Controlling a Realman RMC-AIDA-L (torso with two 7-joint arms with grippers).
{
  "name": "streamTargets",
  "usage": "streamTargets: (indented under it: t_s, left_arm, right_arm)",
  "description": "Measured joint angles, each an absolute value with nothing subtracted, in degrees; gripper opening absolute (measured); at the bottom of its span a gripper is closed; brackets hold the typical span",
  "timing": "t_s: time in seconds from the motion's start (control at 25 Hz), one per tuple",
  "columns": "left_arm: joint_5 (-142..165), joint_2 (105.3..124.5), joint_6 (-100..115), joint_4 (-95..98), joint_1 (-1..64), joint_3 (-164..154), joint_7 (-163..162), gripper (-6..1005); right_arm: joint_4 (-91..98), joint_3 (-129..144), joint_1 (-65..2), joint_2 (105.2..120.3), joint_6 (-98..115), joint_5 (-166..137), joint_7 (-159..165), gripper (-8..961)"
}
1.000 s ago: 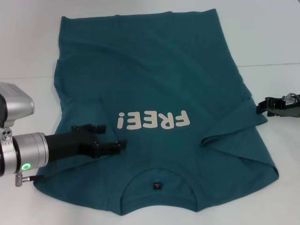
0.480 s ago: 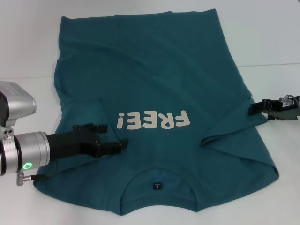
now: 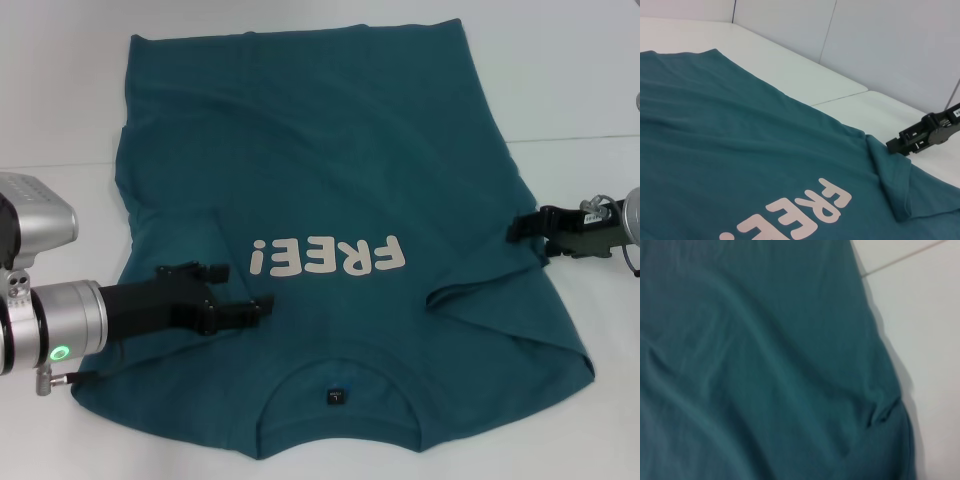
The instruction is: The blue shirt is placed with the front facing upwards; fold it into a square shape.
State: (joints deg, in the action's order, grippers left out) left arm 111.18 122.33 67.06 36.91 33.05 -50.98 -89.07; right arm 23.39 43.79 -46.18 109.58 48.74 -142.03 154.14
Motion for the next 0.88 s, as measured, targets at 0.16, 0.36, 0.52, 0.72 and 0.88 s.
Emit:
streamTargets:
  t_s: [0.16, 0.36, 0.52, 0.72, 0.88]
  left_arm:
    - [111.2, 122.27, 67.1, 36.9, 33.0, -51.0, -89.0, 905]
    - [111.2, 122.25, 66.9, 36.9, 32.9, -51.0, -89.0, 905]
    - [111.2, 122.25, 66.9, 36.9, 32.9, -51.0, -89.0, 905]
    - [111.2, 122.25, 66.8, 36.9, 32.9, -51.0, -89.0, 904]
    - [111.2, 122.28, 66.7, 36.9, 32.9, -51.0, -88.7, 904]
  right_arm:
    - [23.8, 43.9, -45.9, 109.55, 49.0, -140.9, 154.0, 645]
    - [24.0, 44.3, -46.1, 109.53, 49.1, -141.2, 153.1, 521]
    - [23.9, 44.8, -45.9, 109.42, 49.3, -141.4, 153.1, 333]
    - [23.7, 45.0, -45.2, 108.64, 49.3, -141.4, 153.1, 230]
    - [23.9, 44.9, -44.5, 108.34, 49.3, -141.4, 152.8, 148]
